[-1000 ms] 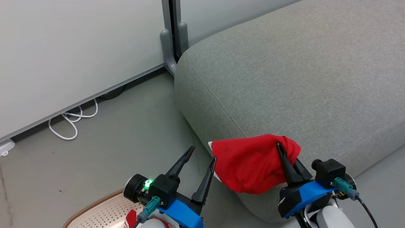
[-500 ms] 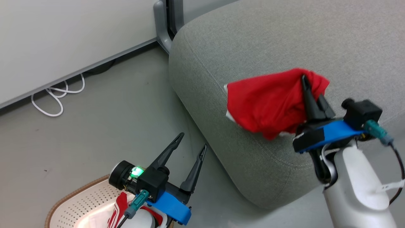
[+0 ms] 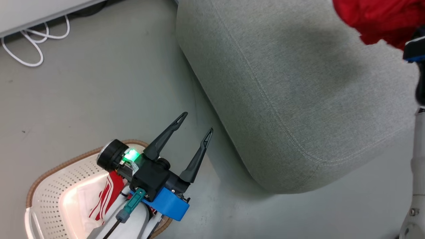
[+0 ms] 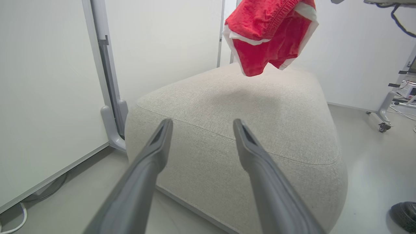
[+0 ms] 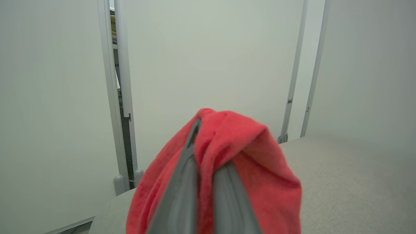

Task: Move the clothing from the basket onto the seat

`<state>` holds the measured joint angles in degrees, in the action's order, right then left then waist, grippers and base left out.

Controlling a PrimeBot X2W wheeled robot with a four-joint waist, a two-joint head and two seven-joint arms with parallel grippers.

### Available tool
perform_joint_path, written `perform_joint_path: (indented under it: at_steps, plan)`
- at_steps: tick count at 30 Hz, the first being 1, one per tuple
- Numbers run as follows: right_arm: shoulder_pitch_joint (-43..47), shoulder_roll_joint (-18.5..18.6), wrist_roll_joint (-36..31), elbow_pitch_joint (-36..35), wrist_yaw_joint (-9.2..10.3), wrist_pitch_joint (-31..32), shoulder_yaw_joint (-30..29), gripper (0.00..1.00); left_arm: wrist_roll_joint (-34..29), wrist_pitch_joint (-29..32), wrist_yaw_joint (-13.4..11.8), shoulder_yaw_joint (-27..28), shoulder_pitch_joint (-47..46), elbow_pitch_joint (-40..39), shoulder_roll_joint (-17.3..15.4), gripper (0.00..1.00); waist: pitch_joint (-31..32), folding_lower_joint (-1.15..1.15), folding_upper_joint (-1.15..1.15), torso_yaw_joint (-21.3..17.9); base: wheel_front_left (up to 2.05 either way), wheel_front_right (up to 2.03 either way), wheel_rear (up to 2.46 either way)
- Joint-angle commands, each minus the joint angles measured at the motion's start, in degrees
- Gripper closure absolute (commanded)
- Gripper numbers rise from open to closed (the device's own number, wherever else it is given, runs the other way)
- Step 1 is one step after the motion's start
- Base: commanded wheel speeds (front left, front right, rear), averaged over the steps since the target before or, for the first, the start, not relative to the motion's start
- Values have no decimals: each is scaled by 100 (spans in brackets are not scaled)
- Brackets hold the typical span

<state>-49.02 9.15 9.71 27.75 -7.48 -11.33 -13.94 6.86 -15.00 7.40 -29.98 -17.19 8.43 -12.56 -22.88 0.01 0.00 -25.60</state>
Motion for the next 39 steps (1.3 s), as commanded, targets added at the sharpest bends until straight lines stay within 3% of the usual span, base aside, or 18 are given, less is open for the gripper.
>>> perform_joint_path:
  at_steps: [1,13,24,33,35,36,37,39]
  plan:
    - [-289,137,-43,106,-3,-71,-196,100,-56,-27,5,25,-163,-127,-122,0,-430,-1,0,174,0,0,0]
    - [-762,416,-131,1135,-3,-337,-1086,100,-239,139,-25,-33,-432,-619,-397,0,-1121,-1,0,365,0,0,0]
    - [-592,442,-916,2550,-3,-372,-1470,100,-157,208,-67,-79,-447,-697,-445,0,-1190,-1,0,408,0,0,0]
    - [-814,335,-1240,2933,-3,-389,-1745,100,-89,184,-109,-102,-472,-630,-437,0,-1153,-1,0,461,0,0,0]
    - [-769,326,-1304,2914,-3,-391,-1758,56,-75,166,-115,-112,-483,-604,-412,0,-1118,-1,0,484,0,0,0]
    - [-727,322,-1341,2911,-3,-390,-1757,7,-60,156,-118,-120,-488,-585,-398,0,-1096,-1,0,497,0,0,0]
    - [-687,309,-1371,2901,-3,-389,-1741,0,-42,140,-121,-130,-492,-562,-382,0,-1067,-1,0,510,0,0,0]
    - [-590,287,-1411,2907,-3,-390,-1753,0,-23,118,-121,-138,-497,-505,-342,0,-1003,-1,0,537,0,0,0]
